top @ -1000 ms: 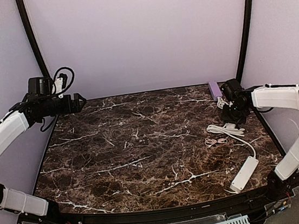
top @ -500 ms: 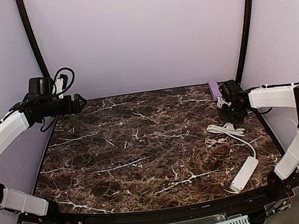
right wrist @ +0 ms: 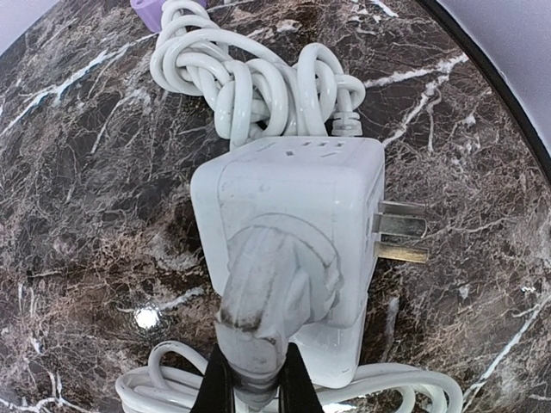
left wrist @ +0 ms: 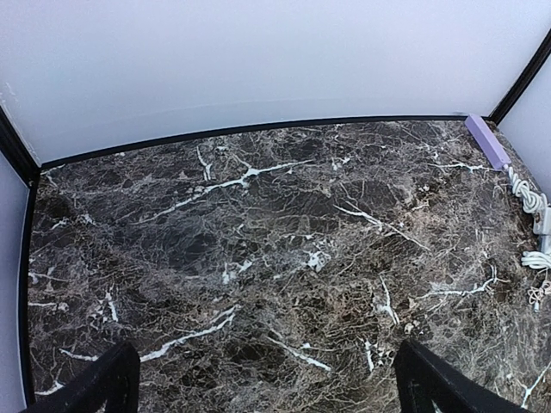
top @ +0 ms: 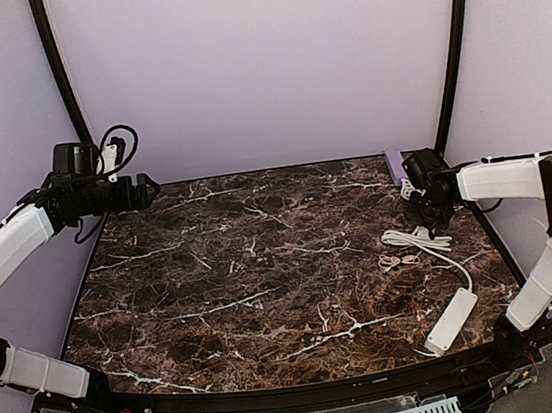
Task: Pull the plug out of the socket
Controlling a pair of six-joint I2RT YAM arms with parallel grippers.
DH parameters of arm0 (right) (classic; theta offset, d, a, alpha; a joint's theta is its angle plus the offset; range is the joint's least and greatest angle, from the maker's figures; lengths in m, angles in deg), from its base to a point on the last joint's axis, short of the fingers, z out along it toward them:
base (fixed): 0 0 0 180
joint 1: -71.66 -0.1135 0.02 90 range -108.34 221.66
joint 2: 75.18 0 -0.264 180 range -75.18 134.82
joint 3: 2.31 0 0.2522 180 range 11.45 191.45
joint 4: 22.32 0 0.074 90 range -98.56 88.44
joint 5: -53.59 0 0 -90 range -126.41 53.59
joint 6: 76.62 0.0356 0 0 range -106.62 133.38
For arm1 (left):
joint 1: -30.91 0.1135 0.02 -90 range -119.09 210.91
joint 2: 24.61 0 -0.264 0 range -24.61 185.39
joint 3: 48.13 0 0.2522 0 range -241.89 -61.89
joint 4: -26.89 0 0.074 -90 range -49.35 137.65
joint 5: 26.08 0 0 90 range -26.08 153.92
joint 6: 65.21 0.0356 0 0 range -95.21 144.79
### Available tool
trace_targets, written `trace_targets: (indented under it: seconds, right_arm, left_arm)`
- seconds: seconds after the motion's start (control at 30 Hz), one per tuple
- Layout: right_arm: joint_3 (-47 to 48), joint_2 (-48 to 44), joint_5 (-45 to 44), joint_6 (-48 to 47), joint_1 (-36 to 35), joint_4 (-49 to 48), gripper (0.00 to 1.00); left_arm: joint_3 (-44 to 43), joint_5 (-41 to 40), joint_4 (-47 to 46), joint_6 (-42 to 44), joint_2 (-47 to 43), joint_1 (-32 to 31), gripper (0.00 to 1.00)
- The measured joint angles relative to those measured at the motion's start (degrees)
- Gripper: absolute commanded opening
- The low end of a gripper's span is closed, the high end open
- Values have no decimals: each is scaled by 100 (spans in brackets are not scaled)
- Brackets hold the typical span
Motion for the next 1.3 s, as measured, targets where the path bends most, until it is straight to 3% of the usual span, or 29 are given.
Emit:
trace_targets:
  seconds: [0.73, 1.3]
  right_arm:
    - [-608, -479, 48, -391, -155, -472, 0]
    - [-708, -597, -15, -197, -1185, -525, 0]
  left_arm:
    - [0, -20, 9, 17, 0, 0, 99]
    - [0, -15, 17, 17, 0, -2, 99]
